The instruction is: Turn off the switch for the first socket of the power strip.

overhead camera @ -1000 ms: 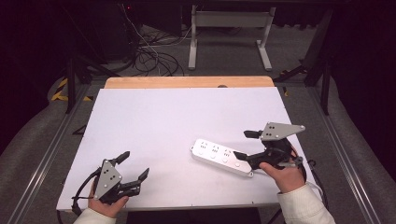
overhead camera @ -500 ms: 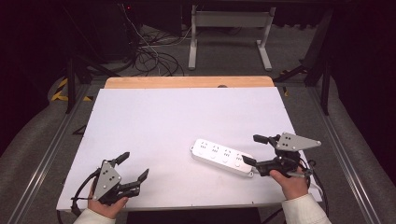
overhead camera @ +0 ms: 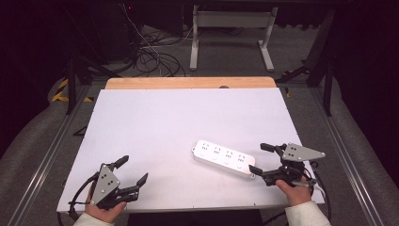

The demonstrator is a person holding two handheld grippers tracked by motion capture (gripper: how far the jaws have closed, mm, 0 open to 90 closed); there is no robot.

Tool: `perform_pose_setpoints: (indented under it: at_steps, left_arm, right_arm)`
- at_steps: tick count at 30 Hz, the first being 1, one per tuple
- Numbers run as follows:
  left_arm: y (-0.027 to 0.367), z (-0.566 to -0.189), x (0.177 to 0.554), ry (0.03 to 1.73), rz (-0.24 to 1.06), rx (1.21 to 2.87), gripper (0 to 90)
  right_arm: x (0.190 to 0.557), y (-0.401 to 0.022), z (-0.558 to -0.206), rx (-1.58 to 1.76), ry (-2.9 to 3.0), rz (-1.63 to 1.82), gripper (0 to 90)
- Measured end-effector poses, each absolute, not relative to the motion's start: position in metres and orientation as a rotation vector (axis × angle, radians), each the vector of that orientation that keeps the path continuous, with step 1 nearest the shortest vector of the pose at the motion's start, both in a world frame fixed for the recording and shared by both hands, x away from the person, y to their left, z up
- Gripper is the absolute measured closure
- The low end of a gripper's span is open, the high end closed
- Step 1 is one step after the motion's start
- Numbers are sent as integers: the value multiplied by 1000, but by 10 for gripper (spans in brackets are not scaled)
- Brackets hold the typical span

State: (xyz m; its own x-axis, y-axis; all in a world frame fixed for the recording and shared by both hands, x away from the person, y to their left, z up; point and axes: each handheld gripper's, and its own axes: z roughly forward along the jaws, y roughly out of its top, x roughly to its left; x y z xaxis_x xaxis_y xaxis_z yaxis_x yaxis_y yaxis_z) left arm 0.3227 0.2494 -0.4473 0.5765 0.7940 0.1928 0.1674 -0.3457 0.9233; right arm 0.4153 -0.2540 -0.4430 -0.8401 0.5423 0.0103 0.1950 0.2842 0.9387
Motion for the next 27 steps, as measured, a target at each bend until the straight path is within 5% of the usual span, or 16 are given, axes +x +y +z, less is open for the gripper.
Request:
perform_pose_setpoints:
  at_steps: [27]
  left_arm:
    - [254,-452,325,825,750,1829,184]
  right_arm:
    - [406,-255,-475,775,2353,1430,82]
